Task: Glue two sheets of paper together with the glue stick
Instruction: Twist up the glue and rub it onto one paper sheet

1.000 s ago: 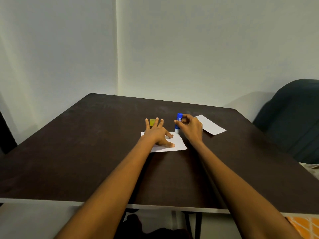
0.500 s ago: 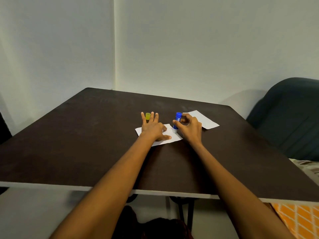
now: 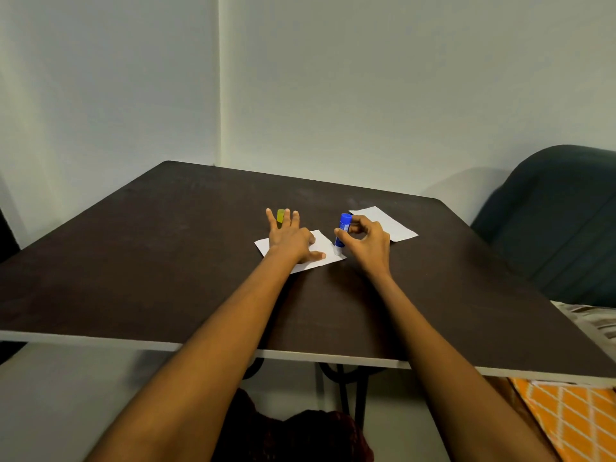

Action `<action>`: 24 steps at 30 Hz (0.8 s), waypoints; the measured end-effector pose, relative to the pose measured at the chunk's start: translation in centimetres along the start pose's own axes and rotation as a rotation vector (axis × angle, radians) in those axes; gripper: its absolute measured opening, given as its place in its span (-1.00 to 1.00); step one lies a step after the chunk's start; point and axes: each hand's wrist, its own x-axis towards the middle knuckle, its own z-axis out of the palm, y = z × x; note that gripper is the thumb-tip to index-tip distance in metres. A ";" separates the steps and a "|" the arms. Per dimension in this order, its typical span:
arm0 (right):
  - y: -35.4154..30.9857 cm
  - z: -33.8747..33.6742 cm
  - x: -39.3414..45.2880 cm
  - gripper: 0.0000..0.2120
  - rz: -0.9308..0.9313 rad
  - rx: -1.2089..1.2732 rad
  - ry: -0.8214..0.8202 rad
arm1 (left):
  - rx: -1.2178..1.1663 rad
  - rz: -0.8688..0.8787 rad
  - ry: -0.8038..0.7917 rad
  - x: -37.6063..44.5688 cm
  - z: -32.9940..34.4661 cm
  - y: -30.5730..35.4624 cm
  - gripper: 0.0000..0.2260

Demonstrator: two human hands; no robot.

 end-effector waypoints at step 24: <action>0.9 0.0 0.7 -0.72 0.093 0.099 0.079 | -0.356 0.358 -0.164 0.1 -3.0 -2.7 -0.55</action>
